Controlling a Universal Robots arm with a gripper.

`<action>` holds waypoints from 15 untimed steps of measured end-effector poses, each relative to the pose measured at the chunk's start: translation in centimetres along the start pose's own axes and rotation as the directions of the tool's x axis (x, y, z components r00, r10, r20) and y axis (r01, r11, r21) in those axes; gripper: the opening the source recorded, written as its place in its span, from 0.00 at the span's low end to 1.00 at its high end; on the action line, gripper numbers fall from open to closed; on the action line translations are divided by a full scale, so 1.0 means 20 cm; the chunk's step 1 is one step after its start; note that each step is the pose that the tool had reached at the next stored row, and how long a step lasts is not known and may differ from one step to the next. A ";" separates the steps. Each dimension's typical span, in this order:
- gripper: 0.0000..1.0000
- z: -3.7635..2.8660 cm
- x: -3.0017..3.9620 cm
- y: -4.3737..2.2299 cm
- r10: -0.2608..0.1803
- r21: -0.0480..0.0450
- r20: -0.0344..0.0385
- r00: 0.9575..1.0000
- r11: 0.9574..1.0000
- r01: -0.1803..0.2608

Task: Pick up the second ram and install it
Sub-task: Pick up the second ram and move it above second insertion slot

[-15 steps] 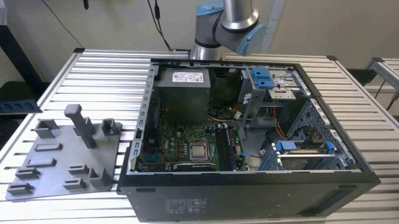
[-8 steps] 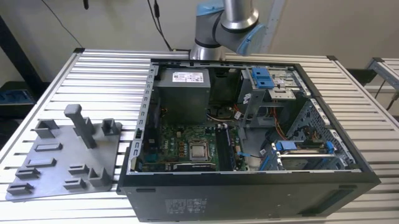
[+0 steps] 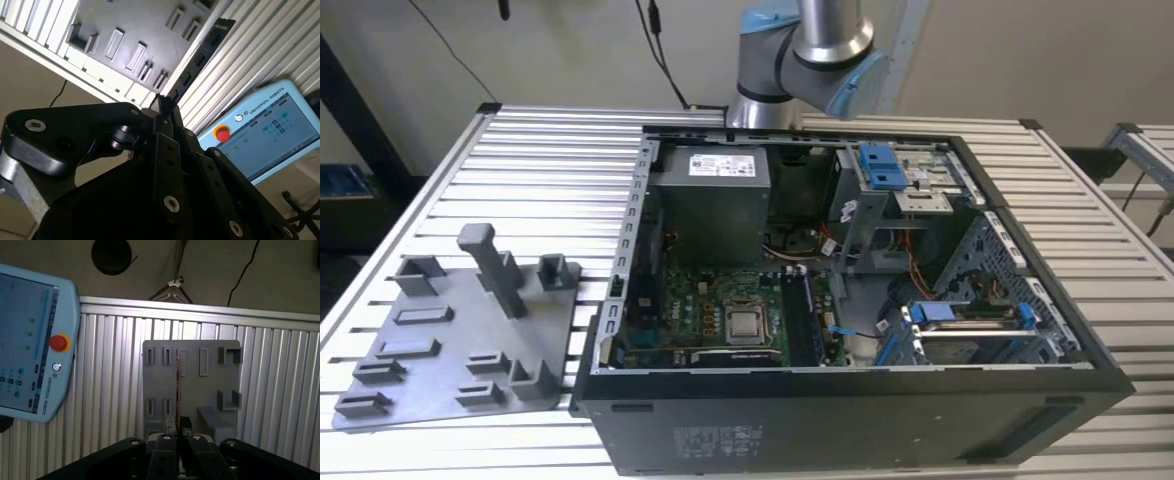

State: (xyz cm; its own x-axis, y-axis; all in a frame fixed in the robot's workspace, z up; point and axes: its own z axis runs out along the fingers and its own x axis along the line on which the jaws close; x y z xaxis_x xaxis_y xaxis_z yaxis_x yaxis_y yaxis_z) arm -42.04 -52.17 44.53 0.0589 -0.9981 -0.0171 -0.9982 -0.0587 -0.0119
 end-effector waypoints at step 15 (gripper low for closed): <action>0.14 0.000 0.004 -0.059 0.000 0.001 0.000 1.000 1.000 0.000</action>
State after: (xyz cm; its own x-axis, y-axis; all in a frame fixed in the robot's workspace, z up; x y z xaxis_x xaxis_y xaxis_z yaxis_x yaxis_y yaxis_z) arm -40.86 -52.17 44.55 0.0590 -0.9981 -0.0170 -0.9982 -0.0588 -0.0124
